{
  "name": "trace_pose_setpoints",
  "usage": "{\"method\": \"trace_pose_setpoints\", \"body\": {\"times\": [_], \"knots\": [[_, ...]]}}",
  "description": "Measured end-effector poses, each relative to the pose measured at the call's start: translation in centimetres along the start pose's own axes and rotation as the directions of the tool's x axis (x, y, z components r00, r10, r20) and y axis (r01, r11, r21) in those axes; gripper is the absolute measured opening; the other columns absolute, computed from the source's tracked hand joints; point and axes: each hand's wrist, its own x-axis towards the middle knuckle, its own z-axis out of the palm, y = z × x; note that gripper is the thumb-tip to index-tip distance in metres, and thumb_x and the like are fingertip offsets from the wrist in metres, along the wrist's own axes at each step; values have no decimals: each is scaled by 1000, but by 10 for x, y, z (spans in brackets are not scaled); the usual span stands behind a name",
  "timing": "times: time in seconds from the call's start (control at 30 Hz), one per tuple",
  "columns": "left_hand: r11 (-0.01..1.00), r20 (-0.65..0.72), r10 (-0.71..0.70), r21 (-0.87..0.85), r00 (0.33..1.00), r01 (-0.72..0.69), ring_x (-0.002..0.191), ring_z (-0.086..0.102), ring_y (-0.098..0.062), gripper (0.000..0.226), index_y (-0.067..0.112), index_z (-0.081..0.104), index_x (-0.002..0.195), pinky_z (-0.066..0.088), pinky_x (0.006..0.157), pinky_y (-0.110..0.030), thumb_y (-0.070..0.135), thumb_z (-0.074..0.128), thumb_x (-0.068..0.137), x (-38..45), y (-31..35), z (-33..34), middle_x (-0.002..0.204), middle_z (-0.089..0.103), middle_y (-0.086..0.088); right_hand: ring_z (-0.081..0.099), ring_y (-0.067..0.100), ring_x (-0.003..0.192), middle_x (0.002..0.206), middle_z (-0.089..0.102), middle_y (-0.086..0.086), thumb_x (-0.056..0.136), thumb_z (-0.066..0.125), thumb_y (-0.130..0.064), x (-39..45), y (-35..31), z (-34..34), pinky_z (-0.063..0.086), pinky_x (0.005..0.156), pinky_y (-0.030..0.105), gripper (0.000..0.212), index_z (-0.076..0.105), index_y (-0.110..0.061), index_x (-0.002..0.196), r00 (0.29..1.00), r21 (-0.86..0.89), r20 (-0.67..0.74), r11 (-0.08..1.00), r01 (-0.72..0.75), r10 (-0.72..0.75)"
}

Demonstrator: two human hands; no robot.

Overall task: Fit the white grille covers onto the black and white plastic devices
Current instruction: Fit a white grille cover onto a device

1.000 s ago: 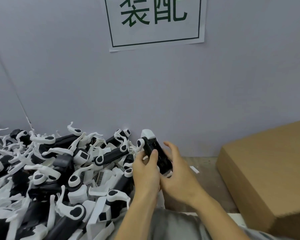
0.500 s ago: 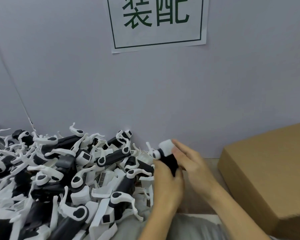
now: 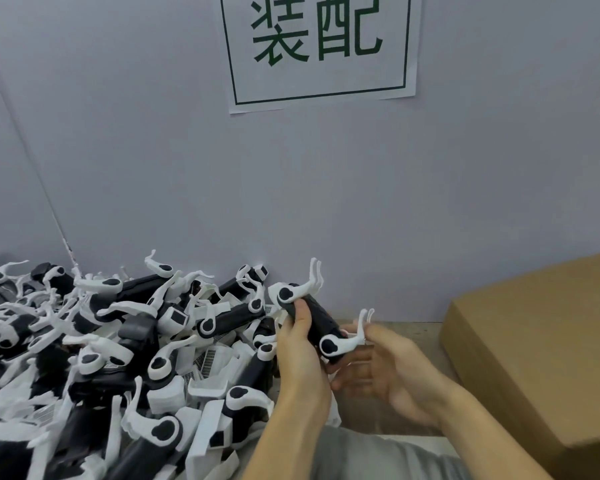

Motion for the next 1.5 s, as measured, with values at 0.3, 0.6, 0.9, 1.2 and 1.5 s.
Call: {"method": "trace_pose_setpoints", "body": {"times": [0.3,0.6,0.9,1.2,1.5], "knots": [[995,55,97,1,994,-97,91,66,-41,52,5,67,109,51,85,-55,44,59,75,-3,-4,0,93,73,-14,53,25,75,98,65,16,81,73,-21,1,7,1,49,72,38,25,77,-13,105,997,242,48,969,49,-62],[988,108,153,15,982,-155,88,67,-34,45,12,67,108,50,95,-60,42,60,76,-1,-5,-2,94,73,-13,53,24,69,94,63,18,97,47,-21,6,10,1,52,67,39,36,63,-3,123,999,268,10,963,35,-39],[969,112,205,117,972,-217,94,64,-39,33,13,65,109,51,87,-55,36,56,87,-3,-7,-1,95,69,-16,49,24,75,101,57,16,96,53,-25,4,9,2,48,71,37,34,63,-7,123,1000,243,28,970,-4,-2],[967,122,213,117,969,-227,99,63,-44,42,12,65,112,45,86,-54,39,58,81,-5,-5,-1,101,67,-21,48,23,73,93,62,14,88,58,-18,4,9,0,54,69,37,23,77,-15,100,995,340,93,940,3,-37],[975,143,173,117,975,-190,84,66,-35,43,12,65,108,52,65,-39,43,59,78,-6,-3,-1,93,70,-15,51,22,70,101,60,16,103,44,-23,5,8,-2,54,69,38,30,67,-11,119,994,343,108,939,-40,3]]}}
